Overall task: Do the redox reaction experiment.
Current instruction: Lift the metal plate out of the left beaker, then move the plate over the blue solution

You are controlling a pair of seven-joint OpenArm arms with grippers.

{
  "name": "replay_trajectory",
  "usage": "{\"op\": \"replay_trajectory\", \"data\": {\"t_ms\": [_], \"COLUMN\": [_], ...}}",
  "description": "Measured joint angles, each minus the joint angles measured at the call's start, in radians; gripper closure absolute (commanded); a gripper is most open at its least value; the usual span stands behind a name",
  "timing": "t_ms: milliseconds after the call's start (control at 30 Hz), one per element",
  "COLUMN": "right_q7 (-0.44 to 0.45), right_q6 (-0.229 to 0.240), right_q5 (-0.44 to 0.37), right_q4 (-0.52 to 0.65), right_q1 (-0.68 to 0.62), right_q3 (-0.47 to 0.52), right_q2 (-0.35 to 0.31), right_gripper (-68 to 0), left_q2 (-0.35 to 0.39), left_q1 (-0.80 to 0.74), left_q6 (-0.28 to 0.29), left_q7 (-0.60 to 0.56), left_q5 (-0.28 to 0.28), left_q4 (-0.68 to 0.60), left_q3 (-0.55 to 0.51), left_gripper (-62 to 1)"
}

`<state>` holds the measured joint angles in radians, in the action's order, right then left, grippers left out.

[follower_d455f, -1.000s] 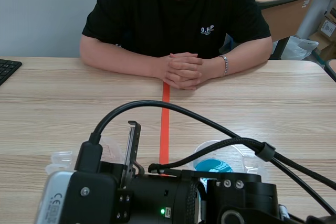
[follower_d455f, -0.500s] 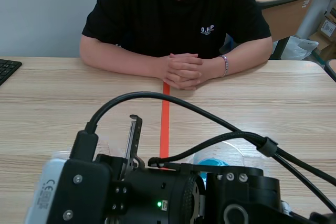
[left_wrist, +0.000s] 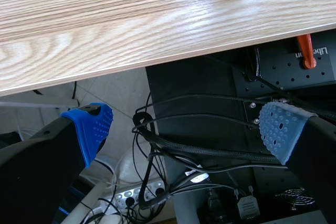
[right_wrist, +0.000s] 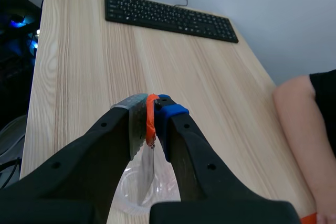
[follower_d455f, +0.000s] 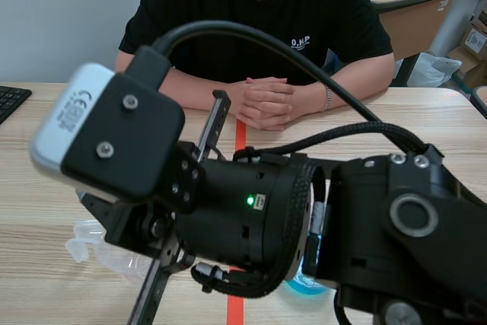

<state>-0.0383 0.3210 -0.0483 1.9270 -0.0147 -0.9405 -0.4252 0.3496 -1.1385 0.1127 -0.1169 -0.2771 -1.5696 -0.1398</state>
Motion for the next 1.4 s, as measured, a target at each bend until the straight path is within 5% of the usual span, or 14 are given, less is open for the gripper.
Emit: {"op": "replay_trajectory", "data": {"t_ms": [600, 1067, 1400], "right_q7": [-0.087, 0.0, 0.099], "right_q6": [0.0, 0.083, 0.151], "right_q5": [-0.212, -0.359, -0.387], "right_q4": [0.293, 0.315, 0.35], "right_q1": [-0.004, -0.201, -0.433], "right_q3": [0.136, 0.47, 0.741], "right_q2": [-0.183, -0.359, -0.443], "right_gripper": [-1.5, -1.5, -1.5], "left_q2": [0.0, 0.0, 0.0], "left_q1": [0.0, 0.0, 0.0], "left_q6": [0.0, 0.0, 0.0], "left_q7": [0.0, 0.0, 0.0], "left_q5": [0.0, 0.0, 0.0], "left_q4": [0.0, 0.0, 0.0], "left_q3": [0.0, 0.0, 0.0], "left_gripper": [-59.8, -59.8, -59.7]}}
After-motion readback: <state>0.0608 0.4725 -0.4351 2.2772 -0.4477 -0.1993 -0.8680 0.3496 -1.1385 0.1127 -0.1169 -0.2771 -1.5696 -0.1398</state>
